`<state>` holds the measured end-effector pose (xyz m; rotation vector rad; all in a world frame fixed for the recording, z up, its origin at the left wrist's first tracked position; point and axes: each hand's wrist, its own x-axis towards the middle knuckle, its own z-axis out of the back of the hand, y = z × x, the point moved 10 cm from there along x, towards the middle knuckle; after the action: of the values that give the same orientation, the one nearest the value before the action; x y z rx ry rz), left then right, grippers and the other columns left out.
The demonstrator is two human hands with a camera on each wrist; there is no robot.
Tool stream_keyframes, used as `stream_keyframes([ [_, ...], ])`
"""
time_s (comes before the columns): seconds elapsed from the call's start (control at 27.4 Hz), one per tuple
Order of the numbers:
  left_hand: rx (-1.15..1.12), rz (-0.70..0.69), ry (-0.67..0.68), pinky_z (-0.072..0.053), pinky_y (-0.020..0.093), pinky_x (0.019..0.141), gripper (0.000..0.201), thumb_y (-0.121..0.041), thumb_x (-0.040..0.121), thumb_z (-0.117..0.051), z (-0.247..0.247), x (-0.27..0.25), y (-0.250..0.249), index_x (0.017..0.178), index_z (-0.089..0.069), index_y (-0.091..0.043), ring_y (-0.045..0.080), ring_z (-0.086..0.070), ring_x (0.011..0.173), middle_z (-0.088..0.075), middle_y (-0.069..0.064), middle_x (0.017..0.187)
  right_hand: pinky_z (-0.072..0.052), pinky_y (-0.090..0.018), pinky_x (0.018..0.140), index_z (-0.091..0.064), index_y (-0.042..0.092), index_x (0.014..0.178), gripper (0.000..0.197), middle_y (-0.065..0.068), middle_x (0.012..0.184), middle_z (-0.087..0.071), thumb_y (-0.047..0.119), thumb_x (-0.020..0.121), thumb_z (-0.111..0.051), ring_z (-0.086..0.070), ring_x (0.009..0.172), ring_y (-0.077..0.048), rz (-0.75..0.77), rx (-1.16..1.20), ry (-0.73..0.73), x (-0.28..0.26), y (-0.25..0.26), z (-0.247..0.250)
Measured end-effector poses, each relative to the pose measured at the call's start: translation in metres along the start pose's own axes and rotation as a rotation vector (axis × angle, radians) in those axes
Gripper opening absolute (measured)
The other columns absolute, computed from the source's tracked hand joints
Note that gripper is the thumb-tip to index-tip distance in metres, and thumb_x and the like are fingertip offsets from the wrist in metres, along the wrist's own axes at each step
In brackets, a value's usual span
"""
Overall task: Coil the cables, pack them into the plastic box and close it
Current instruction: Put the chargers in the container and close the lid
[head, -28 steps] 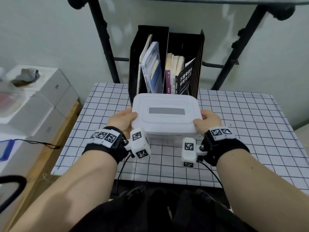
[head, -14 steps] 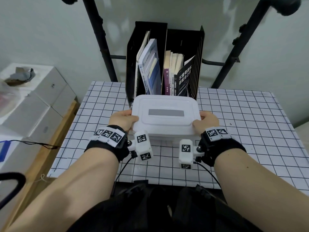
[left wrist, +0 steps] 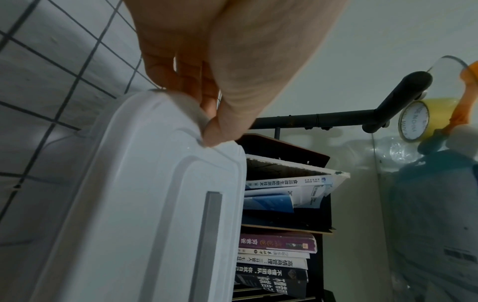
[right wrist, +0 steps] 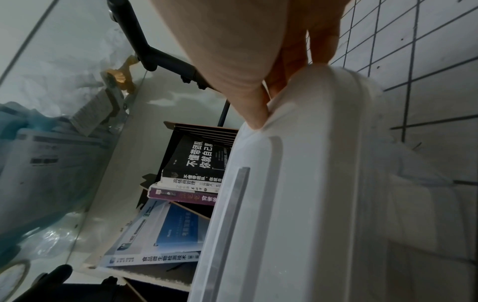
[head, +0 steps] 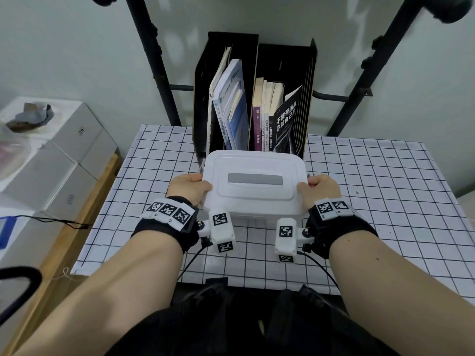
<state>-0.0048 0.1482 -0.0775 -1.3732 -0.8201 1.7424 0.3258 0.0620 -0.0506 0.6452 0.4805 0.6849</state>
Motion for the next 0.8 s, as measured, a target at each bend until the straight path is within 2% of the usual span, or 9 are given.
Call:
stream_keyframes([
  [0.07,0.020,-0.004,-0.015,-0.053,0.036,0.080,0.034,-0.009,0.074,-0.074,0.000,0.000,0.000,0.107,-0.067,-0.009,0.019,-0.061,0.070,-0.071,0.010,0.093,-0.044,-0.026,0.067,-0.062,0.014,0.092,0.012,0.000,0.085,-0.061,0.020,0.081,-0.061,-0.056,0.077,-0.020,-0.008,0.009,0.001,0.002,-0.002,-0.001],
  [0.11,0.022,-0.010,-0.021,-0.053,0.032,0.076,0.033,-0.011,0.075,-0.074,0.001,0.001,-0.001,0.108,-0.067,-0.009,0.017,-0.059,0.065,-0.071,0.010,0.093,-0.042,-0.025,0.063,-0.061,0.015,0.089,0.010,0.001,0.082,-0.060,0.021,0.080,-0.061,-0.056,0.075,-0.020,-0.012,0.004,0.006,0.003,-0.003,-0.003],
  [0.22,0.038,-0.020,-0.021,-0.043,0.018,0.053,0.025,-0.010,0.078,-0.072,0.001,0.002,-0.002,0.103,-0.069,-0.011,0.012,-0.054,0.052,-0.069,0.005,0.080,-0.036,-0.023,0.053,-0.058,0.014,0.079,0.008,0.001,0.070,-0.055,0.021,0.076,-0.060,-0.054,0.067,-0.024,-0.021,-0.030,0.013,0.005,-0.004,-0.006],
  [0.36,0.030,-0.042,-0.029,-0.040,0.016,0.047,0.025,-0.004,0.079,-0.069,0.002,0.000,-0.005,0.100,-0.067,-0.016,0.013,-0.055,0.055,-0.063,-0.003,0.073,-0.046,-0.027,0.064,-0.062,0.011,0.091,0.016,-0.003,0.087,-0.062,0.018,0.077,-0.060,-0.060,0.078,-0.025,-0.057,-0.042,0.007,0.006,-0.003,-0.003],
  [0.47,0.051,-0.055,-0.039,-0.034,0.010,0.035,0.023,-0.002,0.079,-0.069,0.003,0.000,-0.004,0.097,-0.065,-0.015,0.012,-0.049,0.051,-0.063,0.004,0.080,-0.044,-0.028,0.065,-0.060,0.011,0.093,0.016,-0.003,0.089,-0.060,0.015,0.078,-0.059,-0.058,0.080,-0.025,-0.068,-0.057,0.000,0.004,-0.004,-0.001],
  [0.55,0.064,-0.056,-0.051,-0.043,0.012,0.047,0.023,-0.003,0.078,-0.070,0.004,0.000,-0.004,0.099,-0.066,-0.011,0.016,-0.053,0.057,-0.064,0.007,0.090,-0.044,-0.028,0.066,-0.060,0.012,0.091,0.015,-0.005,0.092,-0.063,0.017,0.078,-0.059,-0.059,0.081,-0.025,-0.061,-0.053,-0.002,0.004,-0.005,-0.001],
  [0.66,0.080,-0.044,-0.084,-0.053,0.028,0.078,0.035,-0.006,0.075,-0.073,0.006,0.000,-0.003,0.109,-0.065,-0.008,0.022,-0.062,0.078,-0.069,0.010,0.104,-0.050,-0.031,0.071,-0.060,0.018,0.094,0.020,-0.006,0.099,-0.065,0.022,0.074,-0.061,-0.061,0.087,-0.026,-0.075,-0.066,-0.011,0.005,-0.008,0.000],
  [0.73,0.123,-0.035,-0.132,-0.052,0.030,0.080,0.044,-0.011,0.073,-0.075,0.010,0.001,-0.003,0.115,-0.060,-0.010,0.023,-0.063,0.083,-0.067,0.010,0.110,-0.051,-0.033,0.077,-0.059,0.019,0.108,0.035,-0.008,0.111,-0.061,0.026,0.074,-0.063,-0.060,0.095,-0.028,-0.103,-0.090,-0.006,0.005,-0.011,0.000],
  [0.8,0.209,-0.010,-0.157,-0.050,0.029,0.080,0.057,-0.019,0.072,-0.076,0.013,-0.001,-0.005,0.124,-0.054,-0.013,0.025,-0.063,0.092,-0.061,0.011,0.121,-0.047,-0.031,0.076,-0.052,0.015,0.124,0.051,-0.011,0.123,-0.056,0.026,0.076,-0.064,-0.056,0.093,-0.027,-0.143,-0.091,0.025,0.004,-0.014,-0.001],
])
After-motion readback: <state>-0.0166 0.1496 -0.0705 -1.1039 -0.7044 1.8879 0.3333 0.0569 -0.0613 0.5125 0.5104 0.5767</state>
